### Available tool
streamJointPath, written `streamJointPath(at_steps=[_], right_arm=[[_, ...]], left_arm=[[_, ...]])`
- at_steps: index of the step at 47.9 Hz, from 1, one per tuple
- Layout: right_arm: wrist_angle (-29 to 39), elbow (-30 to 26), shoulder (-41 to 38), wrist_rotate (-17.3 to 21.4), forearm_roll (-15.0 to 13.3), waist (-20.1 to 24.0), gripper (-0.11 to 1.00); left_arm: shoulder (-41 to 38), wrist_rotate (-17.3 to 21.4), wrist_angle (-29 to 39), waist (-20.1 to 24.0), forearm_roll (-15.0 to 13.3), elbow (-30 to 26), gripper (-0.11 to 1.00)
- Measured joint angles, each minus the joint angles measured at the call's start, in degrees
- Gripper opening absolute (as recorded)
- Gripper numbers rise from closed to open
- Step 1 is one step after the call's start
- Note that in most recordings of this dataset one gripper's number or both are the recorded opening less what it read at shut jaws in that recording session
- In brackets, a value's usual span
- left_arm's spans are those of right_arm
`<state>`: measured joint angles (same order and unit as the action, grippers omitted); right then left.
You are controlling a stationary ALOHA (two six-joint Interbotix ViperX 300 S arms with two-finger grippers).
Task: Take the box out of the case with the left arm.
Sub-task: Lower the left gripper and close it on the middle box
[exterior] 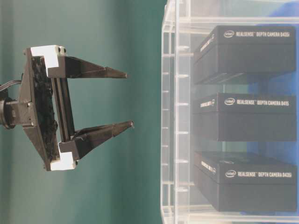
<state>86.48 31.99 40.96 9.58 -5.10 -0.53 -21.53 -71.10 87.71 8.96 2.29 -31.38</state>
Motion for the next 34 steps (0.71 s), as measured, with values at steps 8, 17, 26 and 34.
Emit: streamJointPath(at_steps=[8, 17, 26, 34], right_arm=[[0.0, 0.0, 0.0, 0.0, 0.0, 0.0, 0.02], [0.0, 0.09, 0.0, 0.0, 0.0, 0.0, 0.02], [0.0, 0.0, 0.0, 0.09, 0.0, 0.0, 0.02], [0.0, 0.09, 0.0, 0.0, -0.09, 0.0, 0.02]], left_arm=[[0.0, 0.0, 0.09, 0.0, 0.0, 0.35, 0.89], [0.0, 0.0, 0.09, 0.0, 0.0, 0.62, 0.89], [0.0, 0.0, 0.09, 0.0, 0.09, 0.62, 0.89], [0.09, 0.0, -0.18, 0.0, 0.26, 1.23, 0.89]])
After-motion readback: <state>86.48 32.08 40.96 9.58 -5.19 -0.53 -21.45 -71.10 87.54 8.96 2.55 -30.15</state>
